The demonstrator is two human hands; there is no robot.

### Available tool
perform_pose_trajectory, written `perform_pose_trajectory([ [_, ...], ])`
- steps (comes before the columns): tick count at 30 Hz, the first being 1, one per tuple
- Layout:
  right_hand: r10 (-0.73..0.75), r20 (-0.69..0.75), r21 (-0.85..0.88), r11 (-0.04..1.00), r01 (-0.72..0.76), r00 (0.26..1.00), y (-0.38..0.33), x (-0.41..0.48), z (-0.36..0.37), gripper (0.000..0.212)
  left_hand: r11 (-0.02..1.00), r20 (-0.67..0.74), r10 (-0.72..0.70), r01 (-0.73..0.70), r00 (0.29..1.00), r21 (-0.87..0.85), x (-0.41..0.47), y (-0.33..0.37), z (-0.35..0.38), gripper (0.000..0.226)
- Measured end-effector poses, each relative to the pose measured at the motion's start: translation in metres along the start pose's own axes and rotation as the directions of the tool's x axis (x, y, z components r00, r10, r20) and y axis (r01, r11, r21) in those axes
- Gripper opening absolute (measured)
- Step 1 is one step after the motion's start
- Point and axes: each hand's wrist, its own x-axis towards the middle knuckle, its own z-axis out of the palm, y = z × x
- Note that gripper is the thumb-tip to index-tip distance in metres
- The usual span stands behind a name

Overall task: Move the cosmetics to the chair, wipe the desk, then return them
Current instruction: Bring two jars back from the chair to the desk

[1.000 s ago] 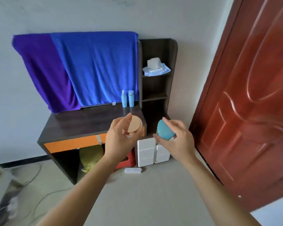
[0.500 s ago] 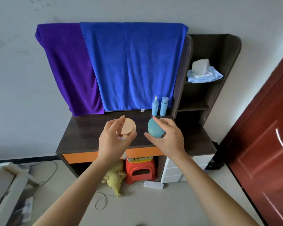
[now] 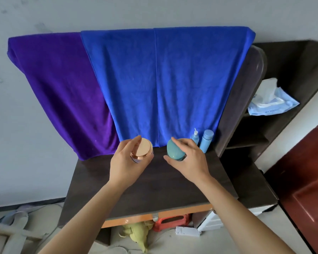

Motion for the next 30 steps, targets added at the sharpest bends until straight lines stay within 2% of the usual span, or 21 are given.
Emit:
perform_pose_trajectory([
  [7, 0.163, -0.011, -0.123, 0.979, -0.163, 0.987, 0.048, 0.029, 0.038, 0.071, 0.995, 0.213, -0.009, 0.029, 0.977, -0.092, 0.067, -0.072, 0.061, 0.066],
  [12, 0.338, 0.001, -0.17, 0.928, -0.333, 0.941, 0.094, 0.032, 0.063, 0.068, 0.994, 0.321, -0.085, 0.102, 0.943, -0.038, 0.079, -0.119, 0.117, 0.067],
  [16, 0.424, 0.054, -0.171, 0.896, -0.411, 0.904, 0.133, 0.037, 0.089, 0.07, 0.987, 0.371, -0.156, 0.162, 0.916, 0.016, 0.08, -0.145, 0.16, 0.068],
  [22, 0.381, 0.201, -0.138, 0.923, -0.359, 0.902, 0.191, 0.062, 0.134, 0.07, 0.971, 0.415, -0.238, 0.229, 0.878, 0.072, 0.086, -0.177, 0.221, 0.069],
  [27, 0.378, 0.201, -0.098, 0.926, -0.365, 0.904, 0.23, 0.071, 0.162, 0.064, 0.96, 0.424, -0.277, 0.27, 0.862, 0.079, 0.09, -0.193, 0.263, 0.067],
  [30, 0.311, 0.202, -0.079, 0.95, -0.301, 0.929, 0.244, 0.068, 0.171, 0.059, 0.962, 0.433, -0.266, 0.266, 0.861, 0.061, 0.091, -0.2, 0.279, 0.071],
])
